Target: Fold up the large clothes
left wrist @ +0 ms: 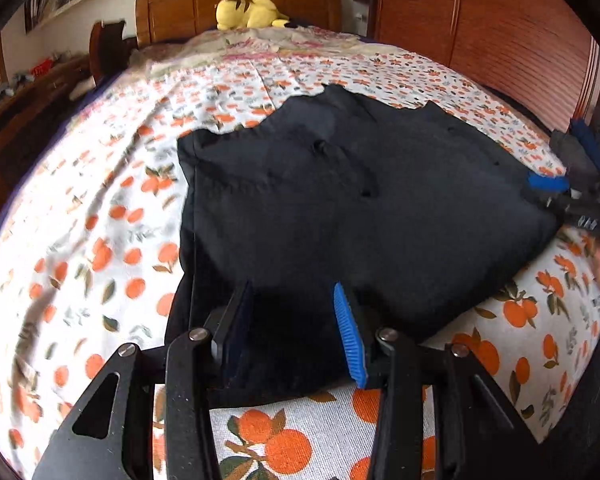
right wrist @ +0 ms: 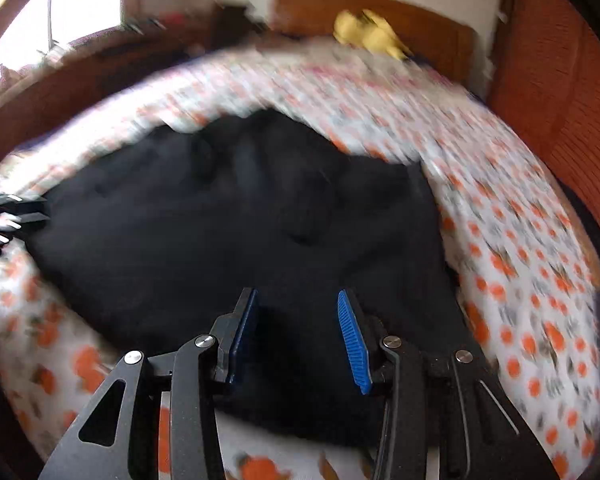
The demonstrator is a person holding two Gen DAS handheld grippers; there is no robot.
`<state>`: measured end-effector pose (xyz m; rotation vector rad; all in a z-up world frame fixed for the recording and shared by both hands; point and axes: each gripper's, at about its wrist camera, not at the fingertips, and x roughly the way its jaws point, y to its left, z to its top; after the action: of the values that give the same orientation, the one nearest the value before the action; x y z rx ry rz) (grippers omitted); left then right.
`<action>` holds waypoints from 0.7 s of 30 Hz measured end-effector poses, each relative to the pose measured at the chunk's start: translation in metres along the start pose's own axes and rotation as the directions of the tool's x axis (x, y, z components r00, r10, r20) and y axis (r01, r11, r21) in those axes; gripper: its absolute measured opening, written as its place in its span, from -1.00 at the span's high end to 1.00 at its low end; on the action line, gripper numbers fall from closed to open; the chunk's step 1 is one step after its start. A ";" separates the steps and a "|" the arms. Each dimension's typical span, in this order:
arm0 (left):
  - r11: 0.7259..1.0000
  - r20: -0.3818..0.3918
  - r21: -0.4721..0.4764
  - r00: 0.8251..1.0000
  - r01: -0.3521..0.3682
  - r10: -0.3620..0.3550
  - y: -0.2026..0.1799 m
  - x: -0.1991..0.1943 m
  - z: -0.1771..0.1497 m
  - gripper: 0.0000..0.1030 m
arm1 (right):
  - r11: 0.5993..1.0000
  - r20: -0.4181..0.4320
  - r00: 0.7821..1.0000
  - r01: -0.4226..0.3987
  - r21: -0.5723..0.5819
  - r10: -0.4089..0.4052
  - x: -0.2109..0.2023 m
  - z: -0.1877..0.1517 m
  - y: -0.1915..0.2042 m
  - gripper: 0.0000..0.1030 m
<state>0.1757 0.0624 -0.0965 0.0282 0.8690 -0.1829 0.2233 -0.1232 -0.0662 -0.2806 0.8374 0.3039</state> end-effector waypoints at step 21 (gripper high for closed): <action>0.999 0.019 -0.008 0.999 -0.036 0.036 -0.006 -0.009 -0.011 0.17 | 0.991 0.114 0.985 -0.129 -0.030 0.132 -0.032 -0.026 0.054 0.17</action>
<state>0.1607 0.0589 -0.0963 0.0346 0.8497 -0.1457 0.1657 -0.0876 -0.0653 -0.2274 0.7390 0.4484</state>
